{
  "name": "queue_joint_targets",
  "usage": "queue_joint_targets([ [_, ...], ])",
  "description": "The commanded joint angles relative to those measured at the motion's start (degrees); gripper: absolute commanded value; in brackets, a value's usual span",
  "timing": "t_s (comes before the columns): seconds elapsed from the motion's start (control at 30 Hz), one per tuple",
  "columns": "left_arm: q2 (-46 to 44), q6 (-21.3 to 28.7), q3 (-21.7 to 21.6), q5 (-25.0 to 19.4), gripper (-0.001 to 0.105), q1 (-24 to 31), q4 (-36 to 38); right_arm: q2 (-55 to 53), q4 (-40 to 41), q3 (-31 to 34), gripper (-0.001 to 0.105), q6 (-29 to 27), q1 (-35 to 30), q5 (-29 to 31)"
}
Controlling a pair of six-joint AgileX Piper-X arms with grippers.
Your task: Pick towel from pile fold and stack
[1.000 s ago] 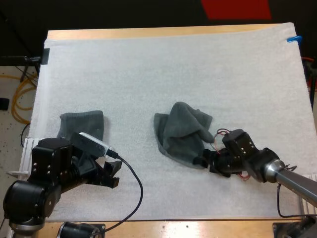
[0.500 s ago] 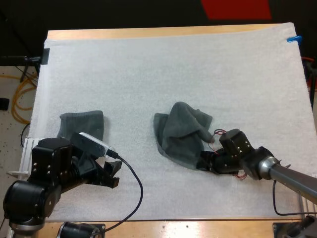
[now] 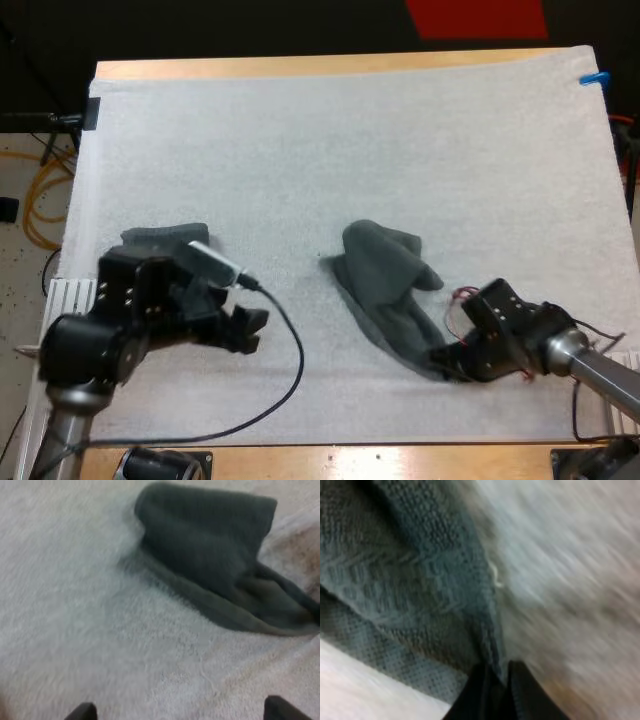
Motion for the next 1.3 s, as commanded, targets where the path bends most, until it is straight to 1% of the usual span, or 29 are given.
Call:
queue_joint_targets([
  [0.0,1.7,0.4,-0.3,0.4,0.064,-1.9,-3.5,-2.3,4.1,0.1,0.0,-1.7,0.0,1.3],
  [0.17,10.0,0.3,-0.3,0.4,0.064,-7.6,-11.6,-7.7,6.4,0.1,0.0,-1.9,0.0,2.8],
  [0.3,18.0,-0.3,-0.3,-0.3,0.064,-10.0,-15.9,-9.6,6.7,0.1,0.0,-1.1,0.0,3.9],
  [0.4,24.4,-2.5,-0.3,-2.1,0.064,-10.1,-17.9,-9.7,7.4,0.1,0.0,-0.9,0.0,4.2],
  [0.5,30.4,-2.7,-0.3,-3.7,0.064,-10.1,-19.5,-9.7,8.1,0.1,0.0,-0.9,0.0,4.2],
  [0.63,36.8,-2.8,-0.3,-3.6,0.064,-10.1,-21.9,-9.7,8.1,0.1,0.0,-0.9,0.0,4.2],
  [0.77,41.9,-5.0,-0.3,-3.4,0.064,-10.1,-25.9,-9.7,8.1,0.1,0.0,-0.8,0.0,4.2],
  [0.83,43.3,-5.2,-0.3,-2.5,0.064,-10.1,-27.3,-9.7,8.1,0.1,0.0,-0.6,0.0,4.2],
  [0.93,44.6,-5.7,-0.3,4.4,0.064,-10.1,-29.2,-9.7,8.1,0.1,0.0,-0.6,0.0,4.2],
  [0.97,44.7,-6.8,-0.3,6.7,0.064,-10.1,-30.0,-9.7,8.1,0.1,0.0,-0.6,0.0,4.2],
  [1.0,44.7,-8.0,-0.3,7.4,0.064,-10.1,-30.7,-9.7,8.1,0.1,0.0,-0.6,0.0,4.2],
  [1.1,44.7,-11.4,-0.3,7.4,0.064,-10.1,-32.3,-9.7,8.1,0.1,0.0,-0.6,0.0,4.2],
  [1.27,44.7,-11.7,-0.3,7.4,0.062,-10.1,-31.8,-9.7,8.1,0.1,0.0,-0.6,0.0,4.2],
])
